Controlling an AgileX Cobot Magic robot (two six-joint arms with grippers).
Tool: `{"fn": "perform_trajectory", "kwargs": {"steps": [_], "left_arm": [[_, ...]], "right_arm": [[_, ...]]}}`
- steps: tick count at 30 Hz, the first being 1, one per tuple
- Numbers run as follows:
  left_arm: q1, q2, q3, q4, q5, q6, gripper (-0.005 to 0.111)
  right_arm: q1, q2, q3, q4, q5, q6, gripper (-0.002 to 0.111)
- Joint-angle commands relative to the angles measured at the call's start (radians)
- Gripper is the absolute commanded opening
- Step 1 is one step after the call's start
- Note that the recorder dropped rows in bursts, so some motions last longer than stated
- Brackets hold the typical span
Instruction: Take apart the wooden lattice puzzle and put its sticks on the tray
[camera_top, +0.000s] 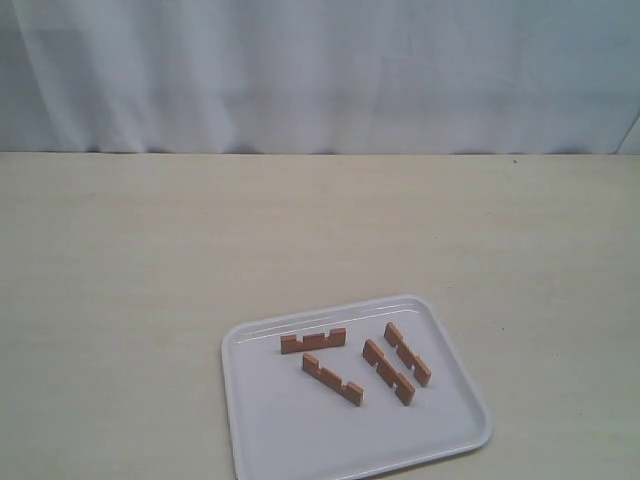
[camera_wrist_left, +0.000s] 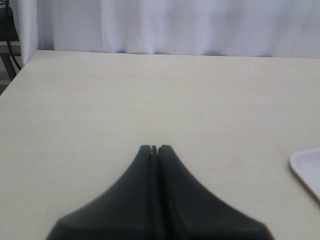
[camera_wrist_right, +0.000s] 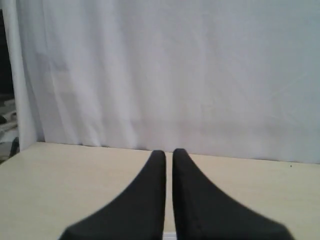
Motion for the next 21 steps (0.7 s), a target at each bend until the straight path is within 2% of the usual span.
{"fn": "perform_trajectory", "kwargs": {"steps": [1, 8, 16, 17, 19, 21], "left_arm": [[0.001, -0.001, 0.002, 0.006, -0.007, 0.001, 0.0], [0.001, -0.001, 0.002, 0.006, -0.007, 0.001, 0.0], [0.001, -0.001, 0.002, 0.006, -0.007, 0.001, 0.0], [0.001, -0.001, 0.002, 0.006, -0.007, 0.001, 0.0], [0.001, -0.001, 0.002, 0.006, -0.007, 0.001, 0.0], [0.001, -0.001, 0.002, 0.006, -0.007, 0.001, 0.0]], "right_arm": [[0.003, -0.005, -0.007, 0.037, 0.003, 0.132, 0.005], [0.003, -0.005, 0.053, 0.029, -0.106, 0.113, 0.005], [0.003, -0.005, 0.323, 0.048, -0.42, 0.061, 0.005], [0.003, -0.005, 0.418, 0.048, -0.524, 0.008, 0.005], [0.003, -0.005, 0.502, 0.055, -0.665, 0.019, 0.005], [0.0, -0.005, 0.502, 0.045, -0.526, -0.055, 0.005]]}}
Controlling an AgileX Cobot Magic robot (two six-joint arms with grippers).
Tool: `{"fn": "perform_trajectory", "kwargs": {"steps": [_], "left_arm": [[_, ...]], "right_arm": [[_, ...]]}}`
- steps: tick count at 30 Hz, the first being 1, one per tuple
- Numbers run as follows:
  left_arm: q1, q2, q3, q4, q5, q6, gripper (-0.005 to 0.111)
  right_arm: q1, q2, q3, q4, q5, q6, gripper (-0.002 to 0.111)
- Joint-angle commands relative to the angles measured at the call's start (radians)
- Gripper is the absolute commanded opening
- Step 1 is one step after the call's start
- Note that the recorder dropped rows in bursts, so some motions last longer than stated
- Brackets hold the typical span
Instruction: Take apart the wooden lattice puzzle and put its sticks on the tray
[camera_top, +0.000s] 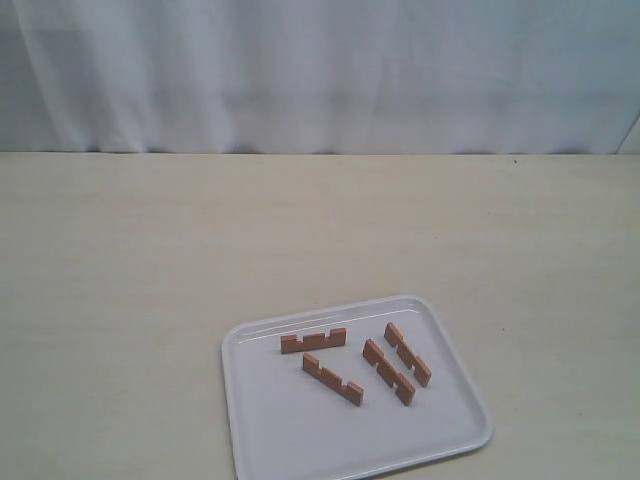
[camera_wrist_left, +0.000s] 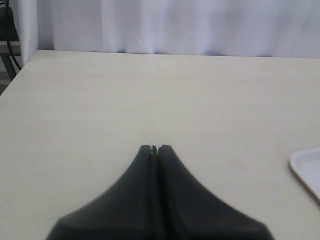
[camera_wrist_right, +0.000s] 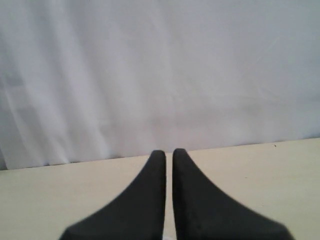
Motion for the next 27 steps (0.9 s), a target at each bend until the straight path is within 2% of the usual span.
{"fn": "perform_trajectory", "kwargs": {"steps": [1, 3, 7, 8, 11, 12, 27], "left_arm": [[0.001, -0.001, 0.002, 0.006, -0.007, 0.001, 0.0], [0.001, -0.001, 0.002, 0.006, -0.007, 0.001, 0.0], [0.001, -0.001, 0.002, 0.006, -0.007, 0.001, 0.0], [0.001, -0.001, 0.002, 0.006, -0.007, 0.001, 0.0], [0.001, -0.001, 0.002, 0.006, -0.007, 0.001, 0.0], [0.001, -0.001, 0.002, 0.006, -0.007, 0.001, 0.0], [0.001, -0.001, 0.002, 0.006, -0.007, 0.001, 0.0]], "right_arm": [[0.0, -0.004, 0.032, -0.003, 0.048, -0.092, 0.005], [0.0, -0.004, 0.032, -0.003, 0.126, -0.094, 0.005], [0.002, -0.004, 0.032, 0.002, 0.14, -0.094, 0.005], [0.002, -0.004, 0.032, -0.045, 0.147, -0.057, 0.005], [0.002, -0.004, 0.032, -0.351, 0.199, 0.308, 0.005], [0.002, -0.004, 0.032, -0.357, 0.238, 0.369, 0.005], [0.002, -0.004, 0.032, -0.332, 0.279, 0.367, 0.005]]}}
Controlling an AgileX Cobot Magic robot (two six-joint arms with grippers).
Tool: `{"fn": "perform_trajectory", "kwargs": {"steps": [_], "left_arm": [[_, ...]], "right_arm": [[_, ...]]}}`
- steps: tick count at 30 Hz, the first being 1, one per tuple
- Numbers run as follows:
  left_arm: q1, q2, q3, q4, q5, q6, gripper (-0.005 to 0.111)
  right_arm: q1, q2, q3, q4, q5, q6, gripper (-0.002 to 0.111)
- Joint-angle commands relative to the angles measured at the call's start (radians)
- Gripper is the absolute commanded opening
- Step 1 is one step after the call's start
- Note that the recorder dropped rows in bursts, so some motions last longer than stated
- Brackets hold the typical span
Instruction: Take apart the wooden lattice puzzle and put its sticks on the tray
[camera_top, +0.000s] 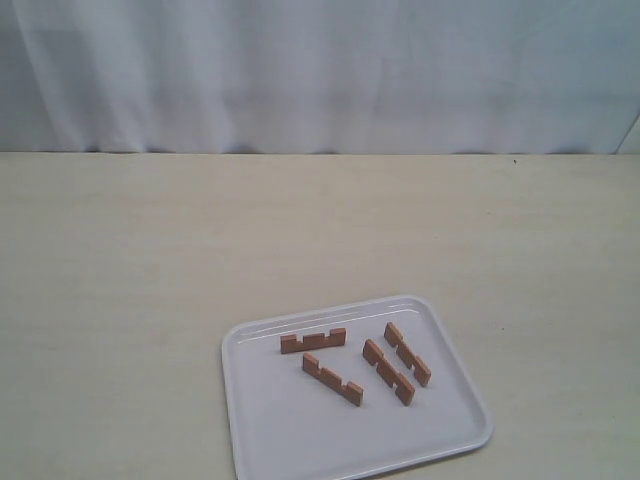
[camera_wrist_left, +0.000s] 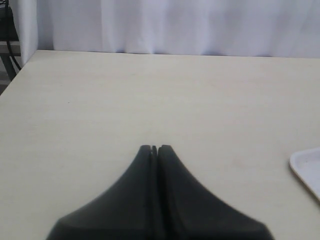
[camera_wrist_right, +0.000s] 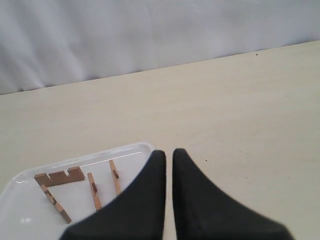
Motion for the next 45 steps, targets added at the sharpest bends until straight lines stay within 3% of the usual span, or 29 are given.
{"fn": "perform_trajectory", "kwargs": {"steps": [1, 4, 11, 16, 45], "left_arm": [[0.001, -0.001, 0.002, 0.006, -0.007, 0.001, 0.0], [0.001, -0.001, 0.002, 0.006, -0.007, 0.001, 0.0], [0.001, -0.001, 0.002, 0.006, -0.007, 0.001, 0.0], [0.001, -0.001, 0.002, 0.006, -0.007, 0.001, 0.0], [0.001, -0.001, 0.002, 0.006, -0.007, 0.001, 0.0]], "right_arm": [[0.002, -0.004, 0.002, 0.005, 0.007, 0.004, 0.005], [0.002, -0.004, 0.002, 0.005, 0.006, -0.004, 0.005], [0.002, -0.004, 0.002, 0.019, 0.006, -0.222, 0.005], [0.002, -0.004, 0.002, 0.114, 0.021, -0.226, 0.005], [0.002, -0.004, 0.002, 0.098, 0.02, -0.226, 0.005]]}}
